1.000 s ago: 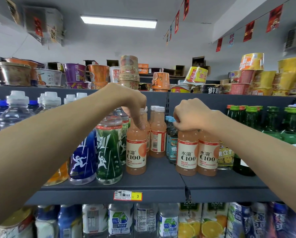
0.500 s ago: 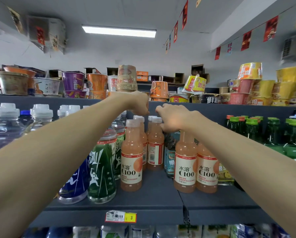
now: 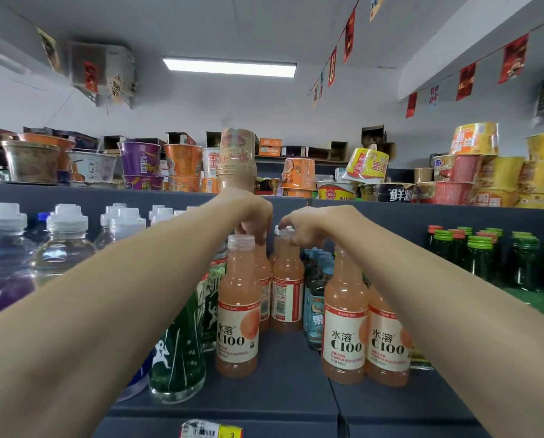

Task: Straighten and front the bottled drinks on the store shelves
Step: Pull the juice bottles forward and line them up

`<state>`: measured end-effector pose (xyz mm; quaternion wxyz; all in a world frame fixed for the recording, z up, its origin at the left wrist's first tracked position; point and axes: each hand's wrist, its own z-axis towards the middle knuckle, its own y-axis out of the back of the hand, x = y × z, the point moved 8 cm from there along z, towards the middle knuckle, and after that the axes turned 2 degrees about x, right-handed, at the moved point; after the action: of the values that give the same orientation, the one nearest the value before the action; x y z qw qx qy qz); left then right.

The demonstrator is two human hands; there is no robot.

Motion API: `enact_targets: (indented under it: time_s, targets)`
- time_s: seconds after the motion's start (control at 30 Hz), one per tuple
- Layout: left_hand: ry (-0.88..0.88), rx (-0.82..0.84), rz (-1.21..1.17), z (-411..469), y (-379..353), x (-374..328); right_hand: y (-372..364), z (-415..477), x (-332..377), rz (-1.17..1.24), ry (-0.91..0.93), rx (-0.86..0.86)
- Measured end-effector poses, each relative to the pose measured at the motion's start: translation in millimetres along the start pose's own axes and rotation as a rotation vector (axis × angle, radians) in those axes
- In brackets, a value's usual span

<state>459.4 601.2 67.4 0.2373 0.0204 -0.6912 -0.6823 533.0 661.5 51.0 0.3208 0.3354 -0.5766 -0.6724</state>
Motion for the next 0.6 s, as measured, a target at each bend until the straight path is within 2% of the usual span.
enact_targets:
  time_s: [0.3,0.6]
  targets:
    - [-0.048,0.013,-0.014,-2.4,5.2,0.5,11.7,-11.2,4.8,-0.083,0.055,-0.049]
    - [-0.084,-0.002,-0.073,-2.2,1.8,4.0,15.8,-16.2,8.0,-0.210,-0.020,-0.047]
